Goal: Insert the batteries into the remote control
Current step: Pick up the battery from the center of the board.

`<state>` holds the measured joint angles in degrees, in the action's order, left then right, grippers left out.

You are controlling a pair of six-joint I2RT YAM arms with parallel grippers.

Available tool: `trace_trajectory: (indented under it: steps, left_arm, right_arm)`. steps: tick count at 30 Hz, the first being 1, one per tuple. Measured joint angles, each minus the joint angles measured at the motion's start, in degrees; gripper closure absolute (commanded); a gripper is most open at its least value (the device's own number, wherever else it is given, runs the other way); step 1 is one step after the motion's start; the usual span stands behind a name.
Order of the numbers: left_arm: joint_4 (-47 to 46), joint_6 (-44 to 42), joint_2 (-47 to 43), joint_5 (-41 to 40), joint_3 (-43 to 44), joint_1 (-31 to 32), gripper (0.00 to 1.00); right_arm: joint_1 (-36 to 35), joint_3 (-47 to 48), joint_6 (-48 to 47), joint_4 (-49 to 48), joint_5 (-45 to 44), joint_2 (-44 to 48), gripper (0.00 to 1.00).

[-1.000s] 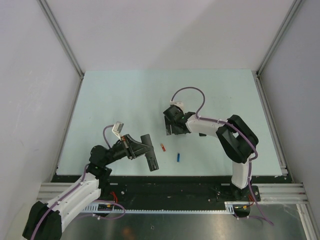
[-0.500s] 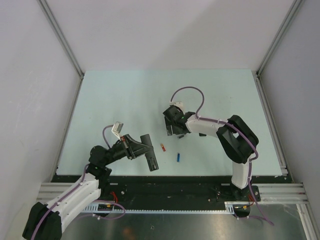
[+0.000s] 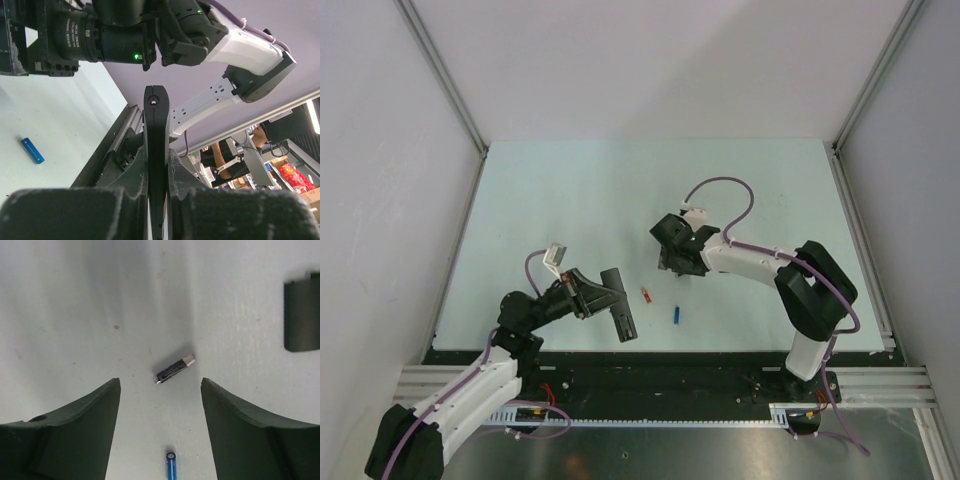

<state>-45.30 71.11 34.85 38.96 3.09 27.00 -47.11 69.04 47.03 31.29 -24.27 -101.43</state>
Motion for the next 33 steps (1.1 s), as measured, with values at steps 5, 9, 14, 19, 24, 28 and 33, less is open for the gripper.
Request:
trace_trajectory:
  steps: [5, 9, 14, 19, 24, 28, 33]
  left_arm:
    - [0.0, 0.1, -0.3, -0.5, 0.0, 0.0, 1.00]
    - [0.0, 0.5, -0.8, -1.1, 0.0, 0.0, 1.00]
    - [0.0, 0.9, -0.8, -1.3, 0.0, 0.0, 1.00]
    - [0.0, 0.9, -0.8, -1.3, 0.0, 0.0, 1.00]
    - [0.0, 0.9, -0.8, -1.3, 0.0, 0.0, 1.00]
    - [0.0, 0.9, -0.5, -1.3, 0.0, 0.0, 1.00]
    - [0.0, 0.9, 0.2, -1.3, 0.0, 0.0, 1.00]
  right_arm:
    - [2.4, -3.2, 8.1, 0.1, 3.2, 0.0, 0.43]
    - [4.2, -3.4, 13.4, -0.2, 4.3, 0.0, 0.50]
    - [5.7, -3.5, 18.5, -1.0, 6.4, 0.0, 0.54]
    - [6.5, -3.5, 22.4, -1.5, 8.4, -0.8, 0.54]
    - [6.8, -3.5, 24.1, -1.4, 9.1, -1.4, 0.54]
    - [6.8, -3.5, 24.5, -0.8, 9.1, -1.4, 0.55]
    - [7.1, -3.9, 24.6, -0.4, 9.1, -1.4, 0.57]
